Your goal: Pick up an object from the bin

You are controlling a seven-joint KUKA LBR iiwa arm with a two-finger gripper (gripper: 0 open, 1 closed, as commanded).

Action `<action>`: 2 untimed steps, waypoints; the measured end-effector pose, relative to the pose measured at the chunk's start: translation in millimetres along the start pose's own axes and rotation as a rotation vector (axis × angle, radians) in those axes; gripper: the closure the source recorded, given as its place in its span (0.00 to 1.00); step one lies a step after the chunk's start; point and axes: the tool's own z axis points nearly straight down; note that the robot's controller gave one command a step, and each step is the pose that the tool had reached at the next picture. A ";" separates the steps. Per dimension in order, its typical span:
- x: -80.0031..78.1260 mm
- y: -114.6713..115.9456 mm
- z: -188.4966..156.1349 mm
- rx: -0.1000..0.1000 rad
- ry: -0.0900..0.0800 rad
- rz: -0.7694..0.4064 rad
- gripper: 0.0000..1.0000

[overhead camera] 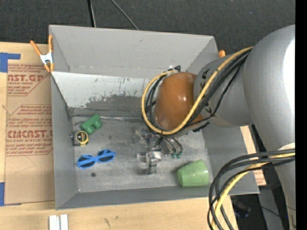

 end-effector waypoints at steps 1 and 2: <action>-41.6 86.2 8.2 -0.003 -0.006 -0.073 0.00; -25.0 143.6 8.1 0.007 -0.001 -0.134 0.00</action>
Offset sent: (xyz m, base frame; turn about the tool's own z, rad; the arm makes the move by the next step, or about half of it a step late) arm 0.0246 0.0860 -0.0079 -0.0648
